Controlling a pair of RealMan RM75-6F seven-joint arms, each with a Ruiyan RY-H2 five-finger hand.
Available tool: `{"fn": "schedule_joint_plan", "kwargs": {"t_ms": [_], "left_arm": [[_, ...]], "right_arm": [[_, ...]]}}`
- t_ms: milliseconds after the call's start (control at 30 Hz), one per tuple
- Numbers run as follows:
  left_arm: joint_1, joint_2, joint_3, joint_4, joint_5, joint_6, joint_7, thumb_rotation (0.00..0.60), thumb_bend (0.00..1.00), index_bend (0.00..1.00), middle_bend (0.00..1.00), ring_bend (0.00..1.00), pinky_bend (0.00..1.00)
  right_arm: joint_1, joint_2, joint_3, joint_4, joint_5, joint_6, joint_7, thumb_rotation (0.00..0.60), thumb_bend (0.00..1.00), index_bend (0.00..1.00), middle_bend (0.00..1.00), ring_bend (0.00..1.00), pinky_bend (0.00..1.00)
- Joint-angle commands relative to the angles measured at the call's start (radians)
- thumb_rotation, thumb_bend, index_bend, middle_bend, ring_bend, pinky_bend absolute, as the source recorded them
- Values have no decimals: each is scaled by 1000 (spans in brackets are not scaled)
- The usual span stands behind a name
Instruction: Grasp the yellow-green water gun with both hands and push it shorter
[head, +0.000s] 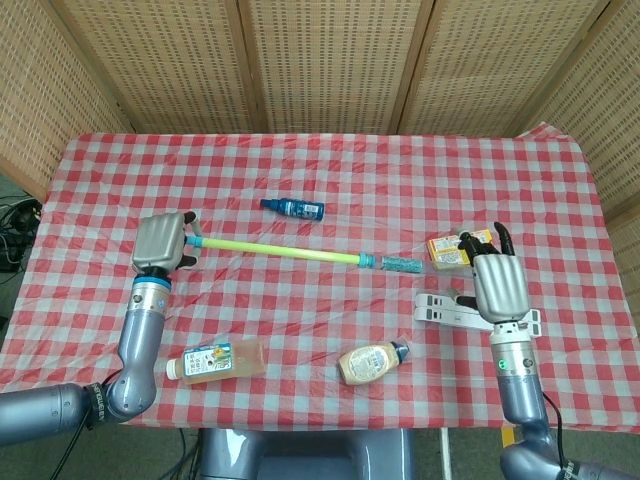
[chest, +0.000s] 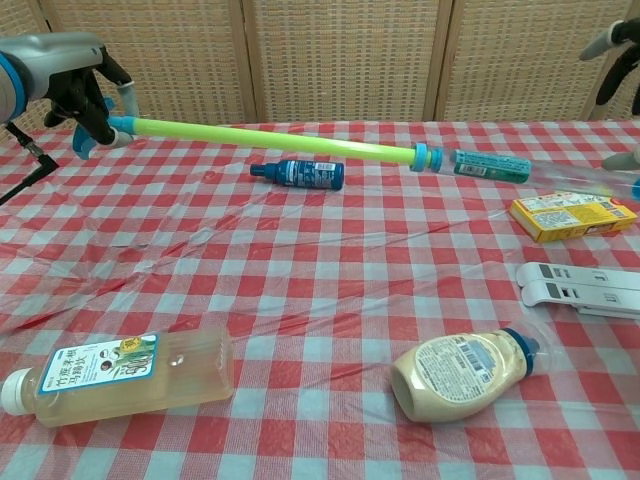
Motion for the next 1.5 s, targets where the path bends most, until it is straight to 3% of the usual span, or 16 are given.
{"fn": "schedule_joint_plan", "kwargs": {"t_ms": [33,333,500,600,933,1500], "left_arm": [[-6,9,-4,-4,-7,11,-2,600,658,836,944,886,765],[-8,26,7,-11,-22,21,-15,600,658,843,944,886,765],[-5,30,12,-7,-25,21,-31,600,658,842,944,886,765],[-4,32,17,0,-26,20,-42,600,658,843,944,886,765],[2,42,25,-4,-13,29,-71,600,658,843,944,886,765],[-13,13,-1,40,-57,64,-89,600,687,853,953,894,788]], "right_arm": [[14,-14,11,20,45,-3,-12,600,193,264,704,723,254],[21,-25,-4,49,84,-2,-7,600,221,293,817,827,353],[23,-34,-12,61,93,5,-4,600,247,339,960,958,591],[23,-37,-15,61,103,8,-2,600,272,379,998,996,647],[34,-56,-33,74,158,-11,-17,600,282,415,1000,1000,650],[31,-49,-49,92,149,1,31,600,287,422,1000,1000,649]]}}
